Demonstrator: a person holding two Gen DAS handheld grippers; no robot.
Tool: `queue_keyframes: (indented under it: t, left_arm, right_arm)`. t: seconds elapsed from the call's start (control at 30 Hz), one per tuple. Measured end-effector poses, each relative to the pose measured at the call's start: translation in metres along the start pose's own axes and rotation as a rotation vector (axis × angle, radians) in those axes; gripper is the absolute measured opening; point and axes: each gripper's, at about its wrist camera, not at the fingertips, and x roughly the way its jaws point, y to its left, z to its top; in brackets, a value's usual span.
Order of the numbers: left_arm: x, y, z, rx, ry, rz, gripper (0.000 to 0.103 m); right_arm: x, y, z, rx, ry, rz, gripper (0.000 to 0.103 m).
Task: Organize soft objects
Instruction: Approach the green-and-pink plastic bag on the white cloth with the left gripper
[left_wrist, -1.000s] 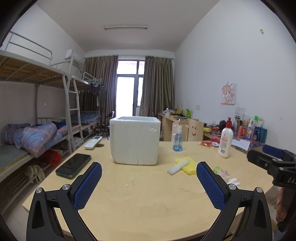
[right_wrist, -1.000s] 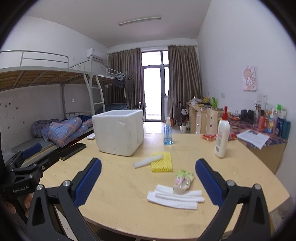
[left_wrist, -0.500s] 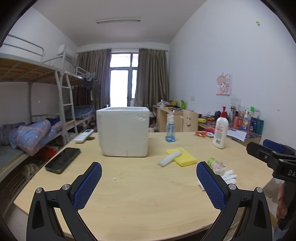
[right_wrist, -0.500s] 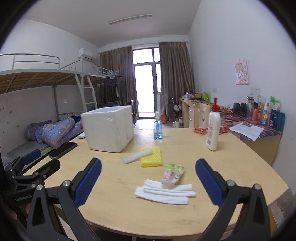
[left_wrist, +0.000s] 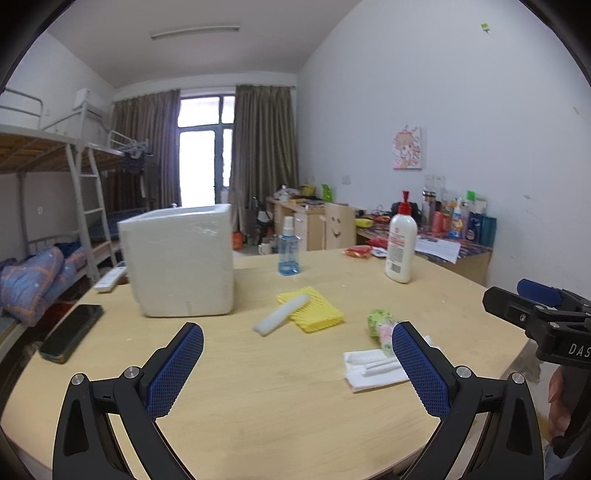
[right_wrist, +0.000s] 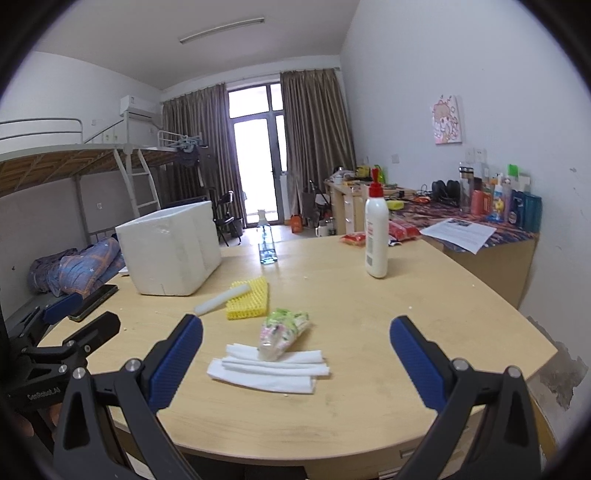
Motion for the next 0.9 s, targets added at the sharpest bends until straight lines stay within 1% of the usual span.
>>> queue_keyframes:
  t: [0.23,0.37,0.6,0.73,0.83,0.9]
  left_arm:
    - [0.024,-0.005,0.000,0.013,0.059,-0.034,0.102]
    - [0.038,-0.007,0.000,0.039,0.084,-0.043,0.102]
    - [0.065,-0.012,-0.006,0.059,0.164,-0.087,0.102]
    - [0.080,-0.017,-0.010,0.057,0.224,-0.147,0.102]
    - [0.087,-0.025,-0.013,0.070,0.266,-0.210,0.098]
    - [0.094,-0.032,-0.014,0.091,0.291,-0.245,0.093]
  right_arm:
    - [0.016,-0.006,-0.001,0.004,0.037,-0.007,0.102]
    - [0.028,-0.010,-0.002,0.007,0.061,-0.007,0.102]
    - [0.047,-0.016,-0.003,0.012,0.107,-0.007,0.102]
    - [0.056,-0.020,-0.002,0.008,0.126,-0.015,0.102]
    - [0.061,-0.023,-0.001,0.010,0.142,-0.008,0.102]
    - [0.064,-0.027,-0.001,0.013,0.154,0.001,0.102]
